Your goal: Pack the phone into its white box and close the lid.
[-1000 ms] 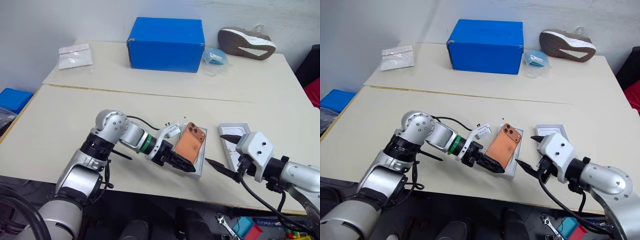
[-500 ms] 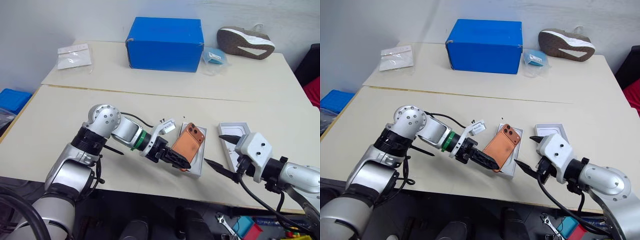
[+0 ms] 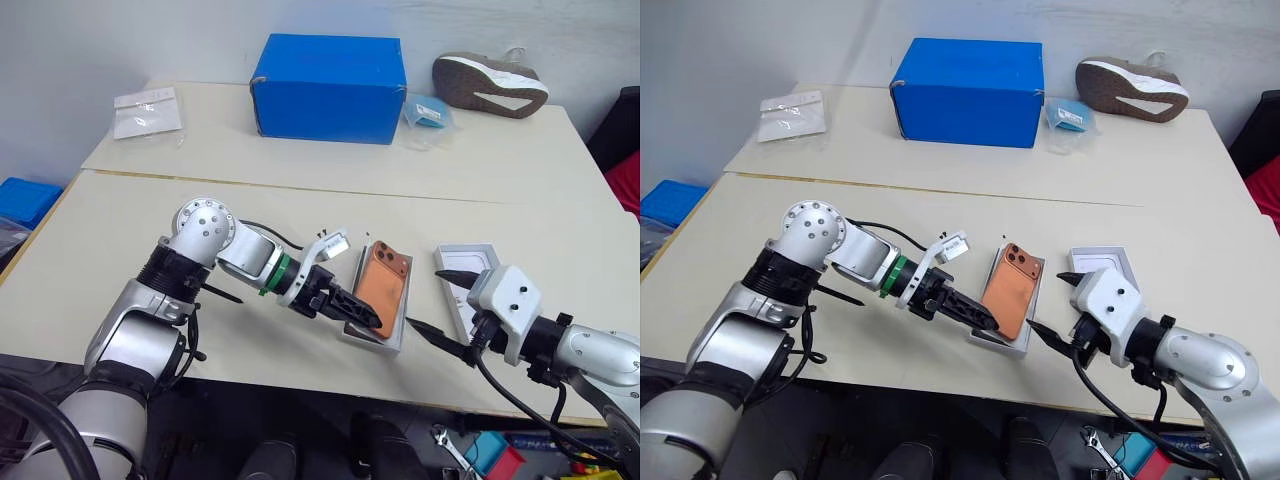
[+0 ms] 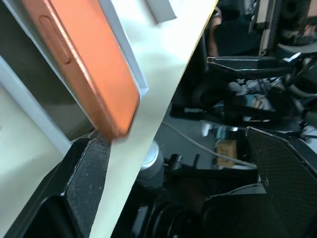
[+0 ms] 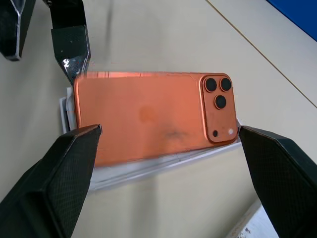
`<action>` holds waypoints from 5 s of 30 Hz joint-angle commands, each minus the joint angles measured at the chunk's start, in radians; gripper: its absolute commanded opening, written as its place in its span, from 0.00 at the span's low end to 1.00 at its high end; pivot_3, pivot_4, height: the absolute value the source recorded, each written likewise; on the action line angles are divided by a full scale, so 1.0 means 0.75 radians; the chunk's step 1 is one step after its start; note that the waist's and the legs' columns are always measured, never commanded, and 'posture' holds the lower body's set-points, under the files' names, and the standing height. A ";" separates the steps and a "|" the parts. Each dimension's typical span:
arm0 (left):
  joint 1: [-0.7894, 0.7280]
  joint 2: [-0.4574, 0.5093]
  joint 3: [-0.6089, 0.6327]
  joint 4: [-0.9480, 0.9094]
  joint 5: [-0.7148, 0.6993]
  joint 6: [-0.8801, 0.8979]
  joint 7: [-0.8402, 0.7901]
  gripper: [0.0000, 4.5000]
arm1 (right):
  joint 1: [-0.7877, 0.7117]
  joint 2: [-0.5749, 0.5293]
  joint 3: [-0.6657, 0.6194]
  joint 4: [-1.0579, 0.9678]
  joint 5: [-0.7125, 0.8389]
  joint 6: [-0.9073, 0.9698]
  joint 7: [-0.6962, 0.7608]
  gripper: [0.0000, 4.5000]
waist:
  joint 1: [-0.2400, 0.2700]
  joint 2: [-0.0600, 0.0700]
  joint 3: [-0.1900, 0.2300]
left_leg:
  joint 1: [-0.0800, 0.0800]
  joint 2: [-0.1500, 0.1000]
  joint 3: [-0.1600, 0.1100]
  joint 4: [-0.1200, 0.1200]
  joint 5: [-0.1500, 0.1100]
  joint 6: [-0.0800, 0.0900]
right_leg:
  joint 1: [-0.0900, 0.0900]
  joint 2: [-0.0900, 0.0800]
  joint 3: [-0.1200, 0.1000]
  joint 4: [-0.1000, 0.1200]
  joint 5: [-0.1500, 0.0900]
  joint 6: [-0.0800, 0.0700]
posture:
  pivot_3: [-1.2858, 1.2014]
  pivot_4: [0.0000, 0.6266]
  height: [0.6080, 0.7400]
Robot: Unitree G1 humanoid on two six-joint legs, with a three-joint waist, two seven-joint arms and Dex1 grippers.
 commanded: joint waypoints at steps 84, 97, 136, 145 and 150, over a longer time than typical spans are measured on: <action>0.607 0.341 0.325 -0.337 1.551 -1.647 -1.464 1.00 | -0.671 1.232 0.053 0.647 2.032 0.311 -1.852 0.01 | -0.100 0.009 0.004 | -0.003 0.001 0.001 -0.002 0.001 0.006 | -0.006 -0.001 -0.003 0.010 0.000 -0.001 | 0.52 0.24 1.00; 0.544 0.311 0.331 -0.203 1.590 -1.671 -1.430 1.00 | -0.597 1.162 0.168 0.798 1.904 0.139 -1.534 0.01 | -0.097 0.009 0.004 | -0.005 0.001 0.002 -0.001 0.000 0.008 | -0.006 -0.001 -0.003 0.008 0.000 -0.001 | 0.52 0.24 1.00; 0.401 -0.082 0.156 0.042 1.797 -1.813 -1.329 0.00 | -0.293 0.328 0.111 0.364 1.711 0.326 -1.040 0.72 | -0.048 0.007 0.002 | -0.010 0.000 0.001 0.003 -0.001 0.010 | -0.005 -0.003 -0.003 0.003 0.002 0.003 | 0.52 0.24 1.00; 0.334 -0.236 0.108 0.106 1.815 -1.848 -1.328 0.00 | 0.096 -0.177 -0.208 0.109 1.288 0.350 -0.423 0.72 | 0.010 0.006 0.002 | -0.013 -0.002 0.003 0.005 -0.001 0.017 | -0.001 -0.003 -0.002 -0.009 0.008 0.012 | 0.52 0.24 1.00; 0.302 -0.285 0.098 0.133 1.824 -1.867 -1.329 0.00 | 0.206 -0.209 -0.296 0.088 1.069 0.271 -0.292 0.68 | 0.015 0.005 0.002 | -0.014 -0.003 0.008 0.011 -0.004 0.022 | 0.000 -0.004 0.001 -0.010 0.010 0.016 | 0.52 0.24 1.00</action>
